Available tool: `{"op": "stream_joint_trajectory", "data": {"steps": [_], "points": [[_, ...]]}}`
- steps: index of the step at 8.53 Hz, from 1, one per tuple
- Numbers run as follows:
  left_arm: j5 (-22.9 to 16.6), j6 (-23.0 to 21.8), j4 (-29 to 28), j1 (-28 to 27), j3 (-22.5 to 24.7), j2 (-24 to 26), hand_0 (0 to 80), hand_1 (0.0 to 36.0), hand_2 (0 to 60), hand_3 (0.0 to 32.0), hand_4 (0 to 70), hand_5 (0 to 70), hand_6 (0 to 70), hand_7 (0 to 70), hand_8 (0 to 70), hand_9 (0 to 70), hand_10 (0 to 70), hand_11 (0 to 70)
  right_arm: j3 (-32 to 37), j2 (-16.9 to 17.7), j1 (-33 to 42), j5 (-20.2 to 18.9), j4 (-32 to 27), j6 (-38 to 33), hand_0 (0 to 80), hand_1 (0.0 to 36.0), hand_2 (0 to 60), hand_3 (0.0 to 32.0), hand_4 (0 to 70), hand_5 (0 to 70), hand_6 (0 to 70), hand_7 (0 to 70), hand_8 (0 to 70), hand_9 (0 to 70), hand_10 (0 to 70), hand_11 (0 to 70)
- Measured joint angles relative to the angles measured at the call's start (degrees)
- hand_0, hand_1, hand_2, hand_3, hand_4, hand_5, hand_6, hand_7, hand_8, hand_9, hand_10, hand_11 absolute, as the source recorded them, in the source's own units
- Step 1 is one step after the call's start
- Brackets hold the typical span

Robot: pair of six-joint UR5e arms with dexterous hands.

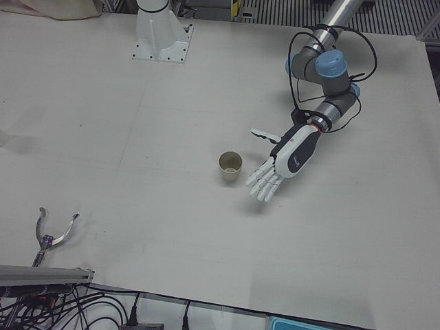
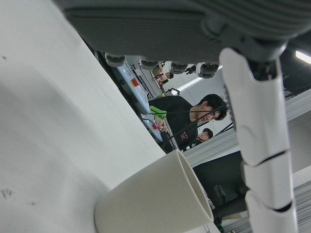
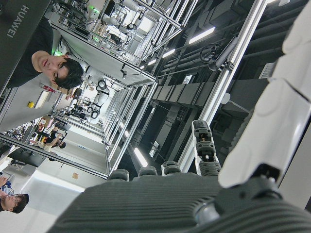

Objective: Pour water
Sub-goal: 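Reach the left hand toward the white paper cup nearest it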

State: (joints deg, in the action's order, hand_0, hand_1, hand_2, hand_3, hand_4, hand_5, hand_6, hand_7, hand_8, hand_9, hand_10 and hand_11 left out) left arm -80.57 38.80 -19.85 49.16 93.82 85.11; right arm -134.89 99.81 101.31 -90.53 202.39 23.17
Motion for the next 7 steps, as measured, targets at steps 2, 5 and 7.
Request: {"op": "stream_joint_trajectory", "data": {"steps": [2, 5, 7], "points": [[2.45, -0.08, -1.26, -3.31, -3.41, 3.15, 54.3, 18.3, 5.3, 11.2, 5.9, 1.9, 0.0, 2.3, 0.0, 0.6, 0.0, 0.0, 0.03, 0.09, -0.27, 0.00, 0.02, 0.21, 47.1, 10.8, 3.4, 4.8, 12.0, 9.1, 0.9, 6.4, 0.0, 0.0, 0.0, 0.0], [3.89, 0.07, -2.64, -4.44, -6.16, 5.96, 54.0, 17.9, 4.8, 11.0, 6.1, 1.6, 0.0, 2.5, 0.0, 0.5, 0.0, 0.0, 0.06, -0.04, -0.88, 0.00, 0.18, 0.85, 47.3, 10.9, 3.7, 4.6, 12.9, 9.4, 1.7, 7.6, 0.0, 0.1, 0.0, 0.0], [5.67, -0.12, -4.56, -5.29, -8.28, 6.81, 53.1, 16.4, 3.1, 11.4, 6.3, 1.2, 0.0, 2.4, 0.0, 0.3, 0.0, 0.0, 0.15, -0.12, -1.22, 0.00, 0.20, 1.31, 47.4, 11.0, 4.4, 4.2, 13.5, 9.6, 2.2, 8.4, 0.0, 0.2, 0.0, 0.0]]}}
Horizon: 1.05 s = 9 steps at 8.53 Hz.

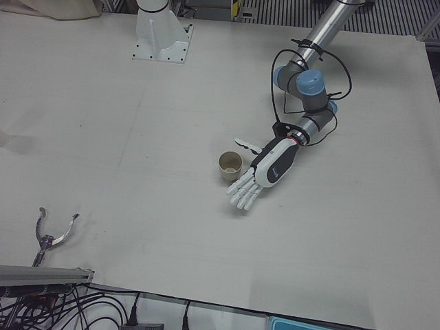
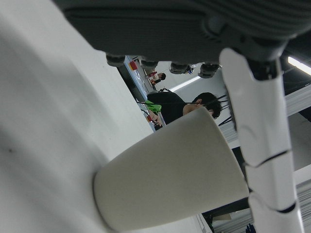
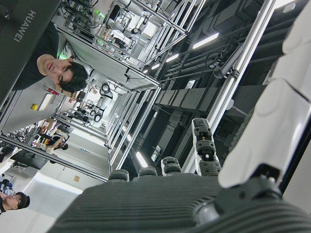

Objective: Pour water
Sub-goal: 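Reach the left hand toward the white paper cup nearest it, then close the left hand fingers around the cup and lift it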

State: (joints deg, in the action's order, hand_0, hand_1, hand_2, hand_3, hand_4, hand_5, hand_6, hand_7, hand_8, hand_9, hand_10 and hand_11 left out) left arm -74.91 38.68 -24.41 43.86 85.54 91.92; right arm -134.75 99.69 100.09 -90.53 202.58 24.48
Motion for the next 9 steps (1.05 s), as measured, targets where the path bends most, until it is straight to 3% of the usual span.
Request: {"op": "stream_joint_trajectory", "data": {"steps": [3, 6, 9], "points": [[0.82, 0.43, -1.36, -1.14, -0.57, 0.49, 52.8, 15.9, 1.8, 11.6, 6.3, 2.0, 0.0, 2.9, 0.0, 0.1, 0.0, 0.0, 0.51, -0.15, -0.58, 0.35, 0.00, 1.01, 47.3, 10.8, 4.2, 3.8, 14.1, 9.7, 2.7, 8.9, 0.0, 0.3, 0.0, 0.0], [0.93, 0.68, -0.84, -2.61, -2.44, 3.37, 53.7, 17.4, 4.7, 11.8, 6.0, 3.4, 0.0, 2.7, 0.0, 0.0, 0.0, 0.0, 1.17, -0.17, -0.82, 0.59, 0.01, 1.19, 47.3, 10.7, 4.0, 2.6, 14.3, 9.4, 2.9, 9.1, 0.0, 0.4, 0.0, 0.0], [0.85, 0.28, -0.33, -3.23, -3.04, 4.44, 59.1, 23.2, 9.0, 10.4, 6.1, 5.8, 0.0, 3.3, 0.1, 0.6, 0.0, 0.0, 1.39, -0.12, -0.86, 0.66, -0.15, 1.26, 47.2, 10.4, 4.0, 1.8, 14.8, 9.2, 3.2, 9.2, 0.0, 0.4, 0.0, 0.0]]}}
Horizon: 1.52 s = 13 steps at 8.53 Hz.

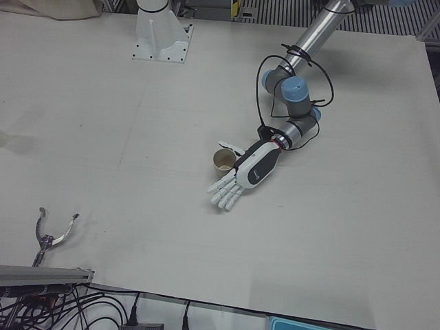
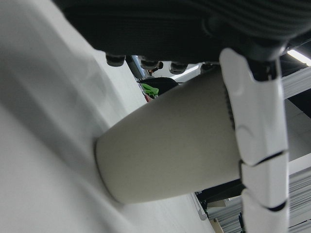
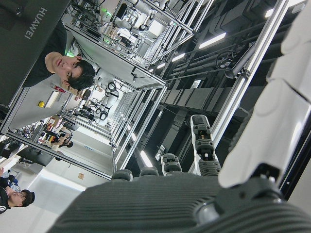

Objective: Pour water
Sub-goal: 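Close the left hand fingers around the cup and lift it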

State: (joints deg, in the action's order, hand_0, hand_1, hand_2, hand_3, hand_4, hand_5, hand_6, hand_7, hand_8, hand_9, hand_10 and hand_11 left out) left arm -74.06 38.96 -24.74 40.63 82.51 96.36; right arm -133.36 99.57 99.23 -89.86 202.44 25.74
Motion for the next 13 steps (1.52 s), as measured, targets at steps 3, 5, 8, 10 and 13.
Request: {"op": "stream_joint_trajectory", "data": {"steps": [3, 5, 8, 10, 13], "points": [[-0.03, -0.26, 0.30, -0.02, 0.27, 0.04, 65.0, 26.5, 10.1, 0.0, 19.1, 31.7, 0.0, 3.0, 0.5, 1.1, 0.0, 1.1, 0.21, 0.01, 0.00, -0.02, -0.02, 0.13, 47.1, 10.2, 3.7, 1.4, 14.6, 9.2, 3.1, 9.0, 0.0, 0.4, 0.0, 0.0], [-0.04, -0.35, 0.82, 0.00, 0.48, -0.01, 62.2, 22.7, 13.7, 0.0, 49.4, 70.0, 0.0, 7.3, 0.0, 0.0, 0.6, 2.7, 0.42, 0.01, -0.07, 0.00, -0.02, 0.56, 47.0, 10.1, 3.4, 1.6, 14.2, 9.1, 2.9, 8.5, 0.0, 0.3, 0.0, 0.0], [0.04, -0.77, 2.61, 0.10, 1.95, -0.31, 68.1, 29.9, 40.1, 0.0, 70.0, 70.0, 3.6, 10.8, 0.0, 1.4, 4.2, 8.1, 0.46, 0.05, -0.09, -0.04, -0.06, 0.94, 47.1, 10.1, 3.0, 1.6, 14.2, 9.0, 2.8, 8.4, 0.0, 0.2, 0.0, 0.0], [0.28, -1.36, 5.03, 0.28, 4.42, -0.74, 61.0, 36.0, 60.0, 0.0, 69.5, 70.0, 3.9, 11.2, 0.3, 1.5, 4.3, 8.6, 0.45, 0.03, -0.09, -0.05, -0.05, 0.92, 47.2, 10.2, 2.9, 1.8, 14.2, 9.2, 2.9, 8.4, 0.0, 0.2, 0.0, 0.0], [0.29, -3.18, 13.25, 0.54, 13.88, -2.16, 57.6, 36.0, 60.0, 0.0, 67.8, 70.0, 4.5, 11.7, 0.0, 1.0, 4.1, 8.1, 1.64, -0.02, -0.87, 0.01, -0.24, 0.95, 47.0, 10.2, 3.4, 2.2, 13.4, 8.9, 2.7, 7.9, 0.0, 0.1, 0.0, 0.0]]}}
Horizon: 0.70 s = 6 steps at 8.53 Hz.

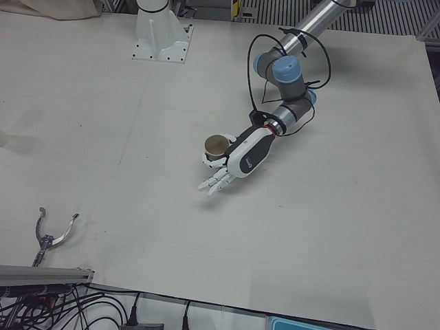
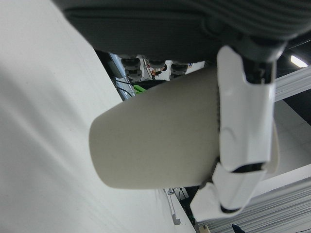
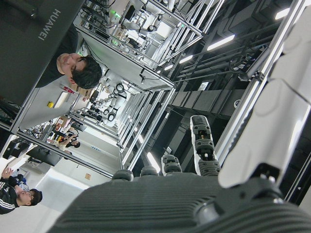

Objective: Pour water
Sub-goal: 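Close the left hand fingers around the cup and lift it, then reach the right hand to the other white paper cup and grasp it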

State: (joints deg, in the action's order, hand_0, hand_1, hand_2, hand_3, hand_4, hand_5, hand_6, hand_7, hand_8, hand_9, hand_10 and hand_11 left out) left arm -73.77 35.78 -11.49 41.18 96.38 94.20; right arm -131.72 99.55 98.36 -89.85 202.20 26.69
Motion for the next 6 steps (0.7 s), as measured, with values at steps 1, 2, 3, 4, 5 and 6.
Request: {"op": "stream_joint_trajectory", "data": {"steps": [1, 2, 3, 4, 5, 6], "points": [[-0.12, -0.92, 2.69, 0.07, 3.07, -0.28, 56.0, 36.0, 60.0, 0.0, 67.7, 70.0, 4.5, 11.8, 0.0, 0.9, 3.9, 8.0, 3.21, -0.10, -1.86, 0.01, -0.69, 0.66, 47.0, 10.6, 3.4, 2.6, 10.8, 8.3, 1.1, 4.9, 0.0, 0.0, 0.0, 0.0], [-0.21, -1.63, 5.00, 0.27, 5.69, -0.41, 54.5, 36.0, 60.0, 0.0, 67.2, 70.0, 4.6, 11.9, 0.0, 0.9, 4.0, 8.1, 8.12, -0.20, -4.17, 0.02, -2.73, 2.30, 47.2, 10.9, 3.2, 1.6, 9.6, 7.7, 0.1, 2.7, 0.0, 0.0, 0.0, 0.0], [-0.33, -2.01, 6.90, 0.46, 7.96, -0.50, 53.7, 36.0, 60.0, 0.0, 67.0, 70.0, 4.6, 12.0, 0.0, 1.0, 3.9, 8.0, 14.25, -0.26, -6.43, 0.17, -6.87, 3.74, 47.8, 11.9, 3.2, 2.0, 8.9, 7.8, 0.0, 1.8, 0.0, 0.0, 0.0, 0.0], [-0.46, -2.18, 8.17, 0.57, 9.56, -0.51, 53.8, 36.0, 60.0, 0.0, 67.0, 70.0, 4.6, 12.2, 0.0, 1.0, 3.8, 7.9, 21.38, -0.33, -8.64, 0.67, -12.55, 4.55, 48.2, 13.5, 3.7, 9.0, 0.4, 7.6, 0.0, 0.0, 0.0, 0.0, 0.0, 0.0], [-0.53, -2.25, 8.84, 0.58, 10.43, -0.49, 53.5, 36.0, 60.0, 0.0, 67.6, 70.0, 4.7, 12.4, 0.0, 1.0, 3.9, 8.0, 28.12, -0.36, -11.27, 2.32, -18.20, 4.68, 47.5, 12.7, 4.0, 8.6, 0.0, 7.3, 0.0, 0.0, 0.0, 0.0, 0.0, 0.0], [-0.56, -2.28, 9.15, 0.56, 10.78, -0.42, 52.9, 36.0, 60.0, 0.0, 67.8, 70.0, 4.8, 12.4, 0.0, 1.1, 4.0, 8.1, 33.46, -0.45, -14.25, 4.58, -22.17, 4.59, 46.1, 10.7, 3.5, 8.0, 0.0, 5.9, 0.0, 0.0, 0.0, 0.0, 0.0, 0.0]]}}
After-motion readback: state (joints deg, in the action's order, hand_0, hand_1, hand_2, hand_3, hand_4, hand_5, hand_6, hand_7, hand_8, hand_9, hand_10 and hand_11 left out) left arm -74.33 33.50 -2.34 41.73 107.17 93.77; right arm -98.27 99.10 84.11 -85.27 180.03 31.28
